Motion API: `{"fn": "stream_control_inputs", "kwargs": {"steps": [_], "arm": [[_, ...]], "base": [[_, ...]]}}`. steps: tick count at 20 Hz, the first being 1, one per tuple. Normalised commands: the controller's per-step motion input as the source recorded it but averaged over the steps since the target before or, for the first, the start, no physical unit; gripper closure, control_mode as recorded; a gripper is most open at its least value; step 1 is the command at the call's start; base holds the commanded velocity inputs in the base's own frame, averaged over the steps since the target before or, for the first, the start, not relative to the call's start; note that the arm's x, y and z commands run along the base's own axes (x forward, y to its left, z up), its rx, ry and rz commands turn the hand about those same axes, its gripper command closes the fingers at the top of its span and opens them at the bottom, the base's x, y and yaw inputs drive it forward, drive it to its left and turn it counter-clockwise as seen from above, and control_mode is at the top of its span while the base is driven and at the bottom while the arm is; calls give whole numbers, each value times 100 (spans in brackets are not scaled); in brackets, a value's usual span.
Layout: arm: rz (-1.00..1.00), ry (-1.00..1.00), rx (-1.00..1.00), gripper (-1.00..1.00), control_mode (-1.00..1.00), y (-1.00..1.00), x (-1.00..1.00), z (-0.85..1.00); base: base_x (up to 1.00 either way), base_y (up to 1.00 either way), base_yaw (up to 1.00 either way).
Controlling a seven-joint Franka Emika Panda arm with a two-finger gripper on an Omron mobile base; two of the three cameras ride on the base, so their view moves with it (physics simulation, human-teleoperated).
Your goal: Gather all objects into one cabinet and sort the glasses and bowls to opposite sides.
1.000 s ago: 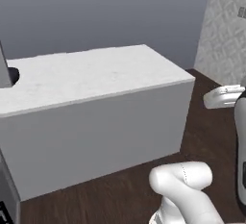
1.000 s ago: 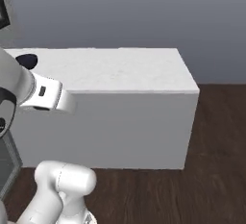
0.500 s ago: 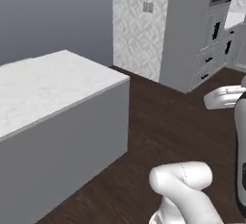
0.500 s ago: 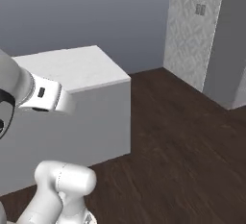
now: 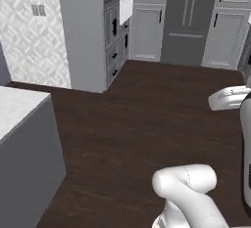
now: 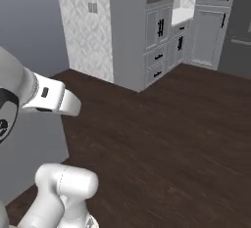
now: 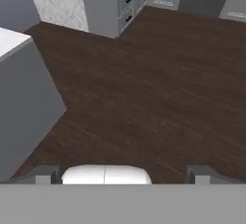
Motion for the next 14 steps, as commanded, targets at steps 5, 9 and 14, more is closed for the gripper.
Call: {"fn": "stream_control_inputs", "kwargs": {"steps": [5,9,14], "arm": [[0,0,0,-100,100,0,0,0],[0,0,0,-100,100,0,0,0],[0,0,0,-100,100,0,0,0]], "base": [[46,8,-62],[81,6,-33],[100,9,-25]]}}
